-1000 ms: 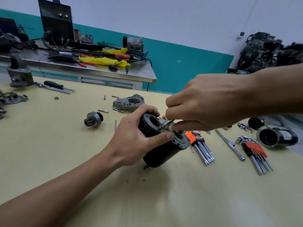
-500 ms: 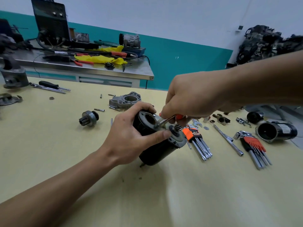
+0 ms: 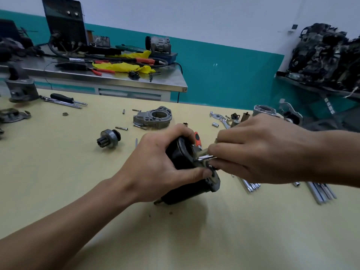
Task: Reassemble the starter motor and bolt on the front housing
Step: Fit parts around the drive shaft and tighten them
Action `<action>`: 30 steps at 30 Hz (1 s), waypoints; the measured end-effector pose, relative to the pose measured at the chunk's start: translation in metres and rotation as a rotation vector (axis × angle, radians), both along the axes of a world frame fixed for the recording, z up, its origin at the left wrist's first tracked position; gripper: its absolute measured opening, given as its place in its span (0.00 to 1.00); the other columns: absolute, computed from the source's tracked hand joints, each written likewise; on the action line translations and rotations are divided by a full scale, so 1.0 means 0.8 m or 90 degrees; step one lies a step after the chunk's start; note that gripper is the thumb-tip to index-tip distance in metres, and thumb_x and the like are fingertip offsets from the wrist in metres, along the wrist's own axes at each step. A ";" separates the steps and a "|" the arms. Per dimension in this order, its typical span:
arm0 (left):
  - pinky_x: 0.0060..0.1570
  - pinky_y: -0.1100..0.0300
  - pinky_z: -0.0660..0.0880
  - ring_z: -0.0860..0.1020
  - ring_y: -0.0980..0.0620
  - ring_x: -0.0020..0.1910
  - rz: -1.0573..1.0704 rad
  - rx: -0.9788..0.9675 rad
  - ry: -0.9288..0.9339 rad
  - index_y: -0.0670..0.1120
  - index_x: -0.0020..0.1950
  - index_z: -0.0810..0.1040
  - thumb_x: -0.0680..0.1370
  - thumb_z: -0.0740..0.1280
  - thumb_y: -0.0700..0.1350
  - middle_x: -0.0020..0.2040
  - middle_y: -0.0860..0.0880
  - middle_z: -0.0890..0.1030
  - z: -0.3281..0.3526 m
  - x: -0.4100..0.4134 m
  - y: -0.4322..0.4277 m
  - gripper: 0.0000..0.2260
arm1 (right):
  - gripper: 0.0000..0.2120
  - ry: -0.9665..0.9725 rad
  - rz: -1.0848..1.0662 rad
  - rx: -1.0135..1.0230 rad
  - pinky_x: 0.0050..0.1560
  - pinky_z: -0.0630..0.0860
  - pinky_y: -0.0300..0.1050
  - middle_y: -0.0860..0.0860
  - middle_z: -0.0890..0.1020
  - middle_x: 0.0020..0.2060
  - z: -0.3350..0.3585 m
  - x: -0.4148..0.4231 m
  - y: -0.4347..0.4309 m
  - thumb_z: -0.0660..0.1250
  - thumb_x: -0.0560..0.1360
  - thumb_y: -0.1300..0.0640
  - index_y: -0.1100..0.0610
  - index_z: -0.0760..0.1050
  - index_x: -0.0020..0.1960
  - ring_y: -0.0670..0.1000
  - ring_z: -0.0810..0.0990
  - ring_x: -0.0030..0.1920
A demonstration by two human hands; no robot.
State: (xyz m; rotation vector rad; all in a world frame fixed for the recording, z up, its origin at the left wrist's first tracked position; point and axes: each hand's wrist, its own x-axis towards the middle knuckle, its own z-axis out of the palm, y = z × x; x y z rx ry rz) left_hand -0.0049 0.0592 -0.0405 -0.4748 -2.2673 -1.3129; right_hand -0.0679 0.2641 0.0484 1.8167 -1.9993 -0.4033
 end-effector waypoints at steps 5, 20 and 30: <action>0.43 0.51 0.79 0.81 0.50 0.42 0.007 -0.034 0.017 0.51 0.51 0.76 0.65 0.80 0.55 0.43 0.55 0.81 0.002 0.001 0.005 0.21 | 0.14 -0.092 -0.095 0.006 0.27 0.74 0.51 0.51 0.75 0.27 0.014 0.020 -0.010 0.64 0.79 0.51 0.56 0.78 0.37 0.54 0.71 0.27; 0.42 0.49 0.79 0.81 0.48 0.44 0.011 -0.084 0.038 0.51 0.53 0.77 0.66 0.79 0.58 0.44 0.52 0.82 0.002 0.007 0.005 0.22 | 0.09 0.019 0.145 0.013 0.22 0.64 0.44 0.49 0.64 0.35 0.022 0.027 -0.009 0.71 0.71 0.63 0.56 0.71 0.39 0.53 0.64 0.28; 0.39 0.49 0.78 0.79 0.51 0.40 0.020 -0.094 0.050 0.54 0.51 0.75 0.65 0.76 0.64 0.40 0.56 0.80 -0.001 0.009 0.003 0.23 | 0.13 -0.923 -0.710 -0.226 0.19 0.54 0.33 0.51 0.74 0.25 0.023 0.032 -0.037 0.71 0.75 0.56 0.58 0.75 0.34 0.45 0.61 0.20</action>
